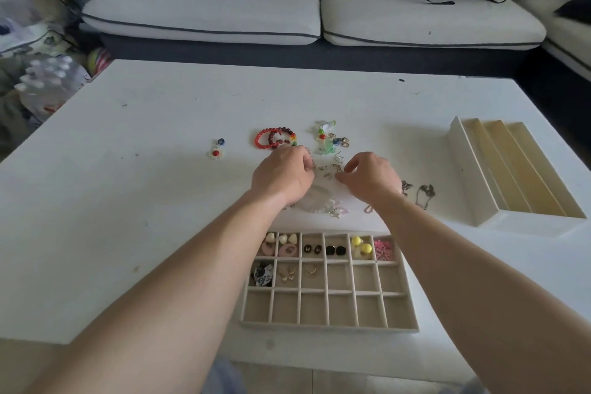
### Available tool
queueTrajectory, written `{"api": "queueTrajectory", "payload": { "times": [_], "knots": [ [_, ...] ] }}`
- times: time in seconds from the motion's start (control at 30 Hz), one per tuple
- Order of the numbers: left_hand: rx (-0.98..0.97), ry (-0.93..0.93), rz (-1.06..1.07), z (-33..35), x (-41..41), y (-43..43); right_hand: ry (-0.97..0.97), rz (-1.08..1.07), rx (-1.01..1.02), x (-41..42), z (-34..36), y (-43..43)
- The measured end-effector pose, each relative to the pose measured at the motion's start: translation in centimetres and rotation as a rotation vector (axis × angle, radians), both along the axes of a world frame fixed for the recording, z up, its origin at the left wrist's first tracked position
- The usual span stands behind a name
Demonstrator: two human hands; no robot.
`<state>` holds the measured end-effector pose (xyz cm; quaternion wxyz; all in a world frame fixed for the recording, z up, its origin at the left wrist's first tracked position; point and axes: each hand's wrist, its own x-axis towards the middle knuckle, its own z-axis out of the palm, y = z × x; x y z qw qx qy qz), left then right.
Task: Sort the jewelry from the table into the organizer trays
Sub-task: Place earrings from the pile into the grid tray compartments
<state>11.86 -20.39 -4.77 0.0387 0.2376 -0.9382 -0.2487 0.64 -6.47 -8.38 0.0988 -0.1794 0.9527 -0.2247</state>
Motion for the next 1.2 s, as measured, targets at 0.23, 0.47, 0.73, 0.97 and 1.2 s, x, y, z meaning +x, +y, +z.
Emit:
{"api": "queueTrajectory", "payload": {
  "times": [0.23, 0.47, 0.73, 0.97, 1.2],
  "knots": [
    [-0.001, 0.003, -0.022, 0.3, 0.9, 0.5, -0.019, 0.023, -0.073, 0.2, 0.4, 0.5],
    [0.222, 0.055, 0.005, 1.2, 2.2, 0.7, -0.159, 0.071, -0.395, 1.3, 3.0, 1.8],
    [0.610, 0.306, 0.030, 3.8, 4.9, 2.5, -0.528, 0.161, -0.758, 6.1, 7.1, 1.7],
    [0.705, 0.344, 0.043, 6.2, 8.7, 3.3, -0.708, 0.149, -0.890, 10.2, 9.4, 3.2],
    [0.846, 0.337, 0.162, 6.3, 12.3, 4.5, -0.649, 0.279, -0.740, 13.0, 9.8, 4.9]
  ]
}}
